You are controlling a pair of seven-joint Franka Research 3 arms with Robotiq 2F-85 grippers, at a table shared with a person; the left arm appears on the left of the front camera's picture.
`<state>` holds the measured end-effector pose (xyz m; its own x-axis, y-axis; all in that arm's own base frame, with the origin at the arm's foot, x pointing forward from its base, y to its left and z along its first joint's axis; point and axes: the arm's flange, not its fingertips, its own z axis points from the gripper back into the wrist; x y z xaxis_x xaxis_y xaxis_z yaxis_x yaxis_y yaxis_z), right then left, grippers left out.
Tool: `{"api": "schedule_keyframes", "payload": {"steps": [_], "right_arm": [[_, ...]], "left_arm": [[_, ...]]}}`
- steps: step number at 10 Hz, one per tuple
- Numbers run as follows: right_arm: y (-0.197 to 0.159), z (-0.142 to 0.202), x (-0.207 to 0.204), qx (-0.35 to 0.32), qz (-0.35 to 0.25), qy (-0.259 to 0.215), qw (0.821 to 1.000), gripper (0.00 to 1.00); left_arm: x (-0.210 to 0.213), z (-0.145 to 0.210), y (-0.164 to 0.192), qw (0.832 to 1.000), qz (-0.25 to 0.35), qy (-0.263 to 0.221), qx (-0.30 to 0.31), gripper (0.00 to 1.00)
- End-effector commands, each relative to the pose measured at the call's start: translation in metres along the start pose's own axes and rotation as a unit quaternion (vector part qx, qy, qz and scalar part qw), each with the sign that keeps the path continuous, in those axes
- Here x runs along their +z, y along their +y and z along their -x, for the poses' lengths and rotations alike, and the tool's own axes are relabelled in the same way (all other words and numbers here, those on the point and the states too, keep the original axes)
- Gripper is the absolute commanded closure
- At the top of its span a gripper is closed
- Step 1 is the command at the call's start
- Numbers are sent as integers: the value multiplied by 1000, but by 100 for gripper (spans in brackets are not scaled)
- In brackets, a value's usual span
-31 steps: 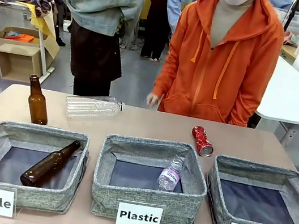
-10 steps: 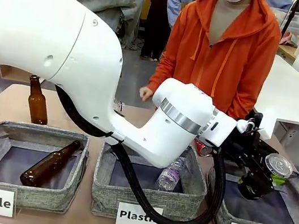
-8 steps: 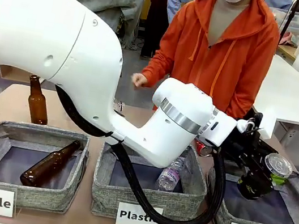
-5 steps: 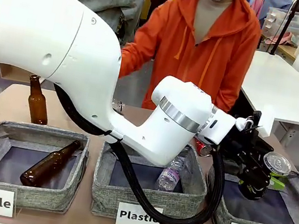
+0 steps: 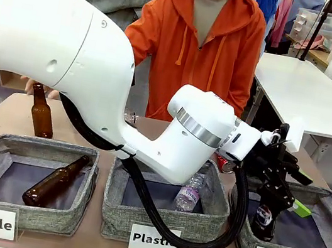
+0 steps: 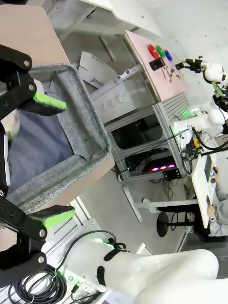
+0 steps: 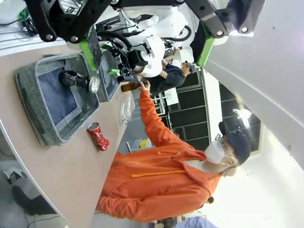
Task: Sort the can waste into the basket.
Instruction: Pick up the can waste from the table and place it in the right Fabric basket.
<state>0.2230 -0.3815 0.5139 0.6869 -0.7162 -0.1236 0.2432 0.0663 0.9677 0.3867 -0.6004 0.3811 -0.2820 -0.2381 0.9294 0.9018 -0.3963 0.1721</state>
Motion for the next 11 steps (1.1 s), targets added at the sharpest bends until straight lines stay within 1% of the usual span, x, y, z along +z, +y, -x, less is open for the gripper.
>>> {"api": "schedule_keyframes", "payload": {"steps": [1, 3, 4, 6, 7, 8, 9, 10, 11], "right_arm": [[3, 3, -4, -9, -9, -10, 1000, 0], [3, 3, -4, -9, -9, -10, 1000, 0], [0, 0, 0, 0, 0, 0, 1000, 0], [11, -3, -17, -27, -10, 11, 1000, 0], [17, 3, -36, -30, -9, 23, 999, 0], [22, 12, -62, -29, 6, 50, 998, 0], [24, 29, -95, -31, 39, 90, 995, 0], [26, 47, -124, -29, 61, 119, 991, 0], [29, 62, -147, -27, 75, 137, 987, 0]], "left_arm": [[9, -5, -5, 1000, -3, 12, 2, 0], [15, -6, -3, 1000, -21, 19, 11, 0], [25, -10, -4, 998, -34, 22, 50, 0], [75, -32, -15, 988, -81, 48, 120, 0], [104, -46, -18, 982, -88, 57, 154, 0], [135, -56, -21, 977, -94, 66, 181, 0], [170, -61, -26, 971, -83, 90, 205, 0], [197, -60, -33, 966, -87, 105, 218, 0], [218, -59, -38, 969, -87, 96, 212, 0]]}}
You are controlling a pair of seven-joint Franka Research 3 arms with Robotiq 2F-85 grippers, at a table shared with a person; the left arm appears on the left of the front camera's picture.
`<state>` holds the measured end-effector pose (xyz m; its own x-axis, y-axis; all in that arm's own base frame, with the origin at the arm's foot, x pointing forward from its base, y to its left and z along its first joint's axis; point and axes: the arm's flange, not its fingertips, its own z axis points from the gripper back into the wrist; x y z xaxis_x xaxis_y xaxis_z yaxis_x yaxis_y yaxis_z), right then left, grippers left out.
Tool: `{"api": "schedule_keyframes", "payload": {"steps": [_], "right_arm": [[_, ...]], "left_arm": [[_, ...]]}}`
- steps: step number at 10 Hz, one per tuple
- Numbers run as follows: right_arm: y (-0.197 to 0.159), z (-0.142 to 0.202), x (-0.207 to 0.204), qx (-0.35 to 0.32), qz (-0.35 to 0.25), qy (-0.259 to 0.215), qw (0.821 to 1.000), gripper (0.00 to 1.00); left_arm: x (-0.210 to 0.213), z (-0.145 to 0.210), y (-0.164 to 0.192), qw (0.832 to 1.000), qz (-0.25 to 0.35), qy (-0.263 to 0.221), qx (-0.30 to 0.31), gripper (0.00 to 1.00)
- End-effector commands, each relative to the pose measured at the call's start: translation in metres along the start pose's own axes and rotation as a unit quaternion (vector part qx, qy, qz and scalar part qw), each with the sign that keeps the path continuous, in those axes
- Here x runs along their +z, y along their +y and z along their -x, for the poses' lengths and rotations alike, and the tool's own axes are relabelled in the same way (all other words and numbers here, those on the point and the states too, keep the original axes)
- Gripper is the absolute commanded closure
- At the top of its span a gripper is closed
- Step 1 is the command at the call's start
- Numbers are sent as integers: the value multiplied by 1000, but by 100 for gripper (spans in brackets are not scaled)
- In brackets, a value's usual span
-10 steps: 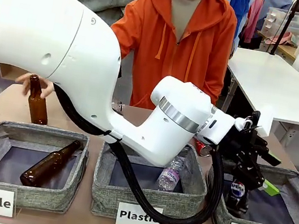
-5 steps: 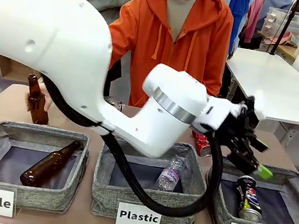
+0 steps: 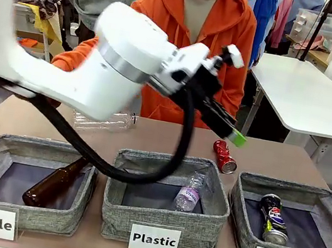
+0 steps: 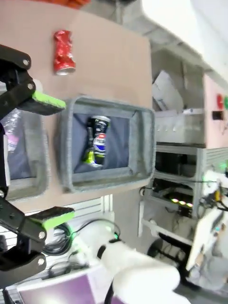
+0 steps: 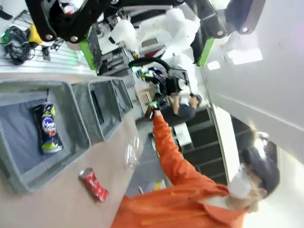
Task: Sort the can waste into the basket.
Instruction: Pick up the can waste from the table and place it in the right Fabric basket.
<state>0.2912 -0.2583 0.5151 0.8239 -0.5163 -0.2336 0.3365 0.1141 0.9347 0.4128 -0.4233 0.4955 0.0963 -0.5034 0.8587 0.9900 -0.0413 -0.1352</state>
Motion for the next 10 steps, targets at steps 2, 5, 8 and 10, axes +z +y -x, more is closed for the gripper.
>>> {"api": "schedule_keyframes", "payload": {"steps": [2, 5, 8, 10], "right_arm": [[8, 27, -39, -6, 34, 27, 999, 0], [1, 25, -30, -13, 42, 13, 999, 0], [4, 19, -19, -13, 40, 10, 999, 0], [5, 15, -13, -20, 34, 11, 999, 0]], "left_arm": [[41, 9, -5, 1000, 23, -2, -12, 0], [43, 10, -7, 999, 32, -4, -16, 0], [46, 14, -3, 1000, 22, -8, -7, 0], [43, 15, -2, 1000, 27, -4, 1, 0]]}}
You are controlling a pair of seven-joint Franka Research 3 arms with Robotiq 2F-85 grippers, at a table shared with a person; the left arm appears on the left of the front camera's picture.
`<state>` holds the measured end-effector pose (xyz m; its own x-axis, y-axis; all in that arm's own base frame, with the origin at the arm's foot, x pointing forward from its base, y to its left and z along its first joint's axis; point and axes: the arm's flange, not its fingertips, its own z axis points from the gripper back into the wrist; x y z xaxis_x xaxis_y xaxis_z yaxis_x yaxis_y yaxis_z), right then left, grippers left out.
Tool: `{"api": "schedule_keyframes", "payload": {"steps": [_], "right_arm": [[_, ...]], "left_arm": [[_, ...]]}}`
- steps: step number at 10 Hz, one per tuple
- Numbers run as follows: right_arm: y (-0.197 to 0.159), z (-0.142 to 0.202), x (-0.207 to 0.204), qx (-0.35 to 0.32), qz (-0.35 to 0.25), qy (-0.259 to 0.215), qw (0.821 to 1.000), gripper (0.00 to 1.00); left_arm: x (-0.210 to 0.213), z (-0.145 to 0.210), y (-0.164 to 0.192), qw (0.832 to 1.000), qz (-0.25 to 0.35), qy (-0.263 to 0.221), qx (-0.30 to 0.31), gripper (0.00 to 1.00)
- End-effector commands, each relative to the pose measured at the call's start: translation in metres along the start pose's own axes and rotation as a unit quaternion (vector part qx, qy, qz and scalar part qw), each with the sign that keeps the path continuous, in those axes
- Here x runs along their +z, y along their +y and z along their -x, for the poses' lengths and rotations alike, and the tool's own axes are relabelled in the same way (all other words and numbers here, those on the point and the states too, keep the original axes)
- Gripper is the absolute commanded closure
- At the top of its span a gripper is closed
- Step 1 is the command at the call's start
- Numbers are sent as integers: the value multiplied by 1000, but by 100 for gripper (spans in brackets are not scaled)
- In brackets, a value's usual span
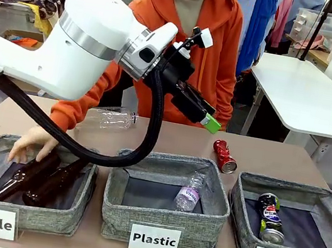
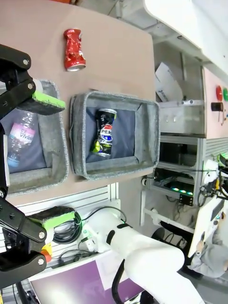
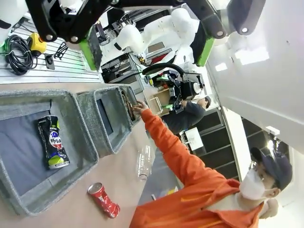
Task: Sort the can waste into the basket.
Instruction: Pick up the can waste from the table and place it in the right Fabric basket.
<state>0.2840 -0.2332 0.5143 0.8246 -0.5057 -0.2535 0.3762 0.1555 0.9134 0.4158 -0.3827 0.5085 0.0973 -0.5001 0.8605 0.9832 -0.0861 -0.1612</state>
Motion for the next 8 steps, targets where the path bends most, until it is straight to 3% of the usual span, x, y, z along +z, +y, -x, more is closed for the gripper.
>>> {"api": "schedule_keyframes", "payload": {"steps": [1, 4, 6, 8], "right_arm": [[5, -4, 6, -13, 1, 0, 1000, 0], [10, -1, -4, -10, 4, 3, 1000, 0], [17, -1, -35, -8, 27, 20, 999, 0], [20, 12, -81, 7, 51, 38, 998, 0]], "left_arm": [[1, 6, -2, 1000, 2, 2, 2, 0], [35, 23, -4, 996, -2, 27, 84, 0], [104, 69, -12, 985, 27, -13, 170, 0], [178, 113, -23, 954, 0, -95, 285, 0]]}}
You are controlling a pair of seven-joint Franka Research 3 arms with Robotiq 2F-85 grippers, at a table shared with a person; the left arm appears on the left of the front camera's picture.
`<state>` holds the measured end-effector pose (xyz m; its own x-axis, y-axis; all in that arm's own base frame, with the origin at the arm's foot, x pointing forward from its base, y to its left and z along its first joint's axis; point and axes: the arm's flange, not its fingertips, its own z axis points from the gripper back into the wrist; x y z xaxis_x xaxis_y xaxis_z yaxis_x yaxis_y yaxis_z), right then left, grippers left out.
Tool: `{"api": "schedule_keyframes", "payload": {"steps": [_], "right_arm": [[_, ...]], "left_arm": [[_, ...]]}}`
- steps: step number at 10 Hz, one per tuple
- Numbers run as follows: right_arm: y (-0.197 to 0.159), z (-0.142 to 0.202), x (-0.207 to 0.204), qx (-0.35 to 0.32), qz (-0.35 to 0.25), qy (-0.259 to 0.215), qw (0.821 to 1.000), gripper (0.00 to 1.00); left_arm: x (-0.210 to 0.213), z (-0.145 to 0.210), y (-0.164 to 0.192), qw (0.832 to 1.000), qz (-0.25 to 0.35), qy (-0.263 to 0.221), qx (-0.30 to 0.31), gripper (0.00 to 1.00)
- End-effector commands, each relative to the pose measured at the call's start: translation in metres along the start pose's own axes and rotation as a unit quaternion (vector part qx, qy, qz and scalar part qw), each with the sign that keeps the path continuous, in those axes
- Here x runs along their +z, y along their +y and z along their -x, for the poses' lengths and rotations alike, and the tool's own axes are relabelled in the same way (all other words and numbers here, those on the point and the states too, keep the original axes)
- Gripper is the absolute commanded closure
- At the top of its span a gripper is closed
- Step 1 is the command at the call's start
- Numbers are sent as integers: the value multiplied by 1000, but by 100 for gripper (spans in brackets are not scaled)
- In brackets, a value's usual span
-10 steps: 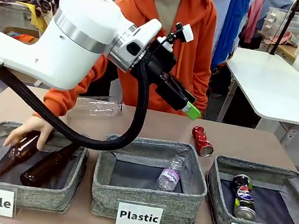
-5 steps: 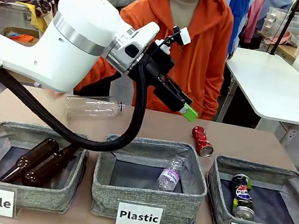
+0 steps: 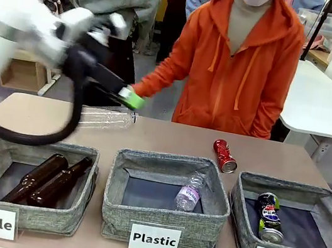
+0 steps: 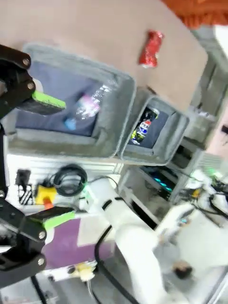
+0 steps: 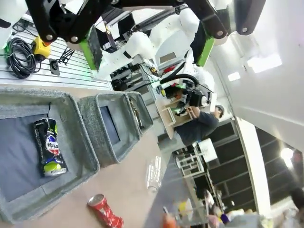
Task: Sort the can waste into the basket.
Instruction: Pick up the can waste from the table and place it in the right Fabric basket.
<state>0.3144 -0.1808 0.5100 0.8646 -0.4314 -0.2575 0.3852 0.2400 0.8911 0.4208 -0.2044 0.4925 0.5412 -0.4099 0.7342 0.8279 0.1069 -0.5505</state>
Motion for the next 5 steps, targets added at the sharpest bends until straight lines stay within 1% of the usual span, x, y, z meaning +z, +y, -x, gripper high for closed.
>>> {"api": "schedule_keyframes", "payload": {"steps": [1, 2, 3, 4, 5], "right_arm": [[9, 13, -51, -1, 3, 37, 999, 0], [6, 22, -84, 23, -26, 89, 995, 0], [4, 30, -114, 16, -33, 125, 991, 0], [-2, 34, -145, 12, -46, 149, 988, 0], [-11, 36, -171, -8, -59, 171, 983, 0]], "left_arm": [[72, 36, -1, 989, -11, -103, 106, 0], [117, 62, 11, 966, -34, -168, 192, 0], [149, 85, 19, 936, -24, -224, 271, 0], [175, 104, 26, 891, -41, -308, 330, 0], [190, 123, 28, 865, -33, -328, 379, 0]]}}
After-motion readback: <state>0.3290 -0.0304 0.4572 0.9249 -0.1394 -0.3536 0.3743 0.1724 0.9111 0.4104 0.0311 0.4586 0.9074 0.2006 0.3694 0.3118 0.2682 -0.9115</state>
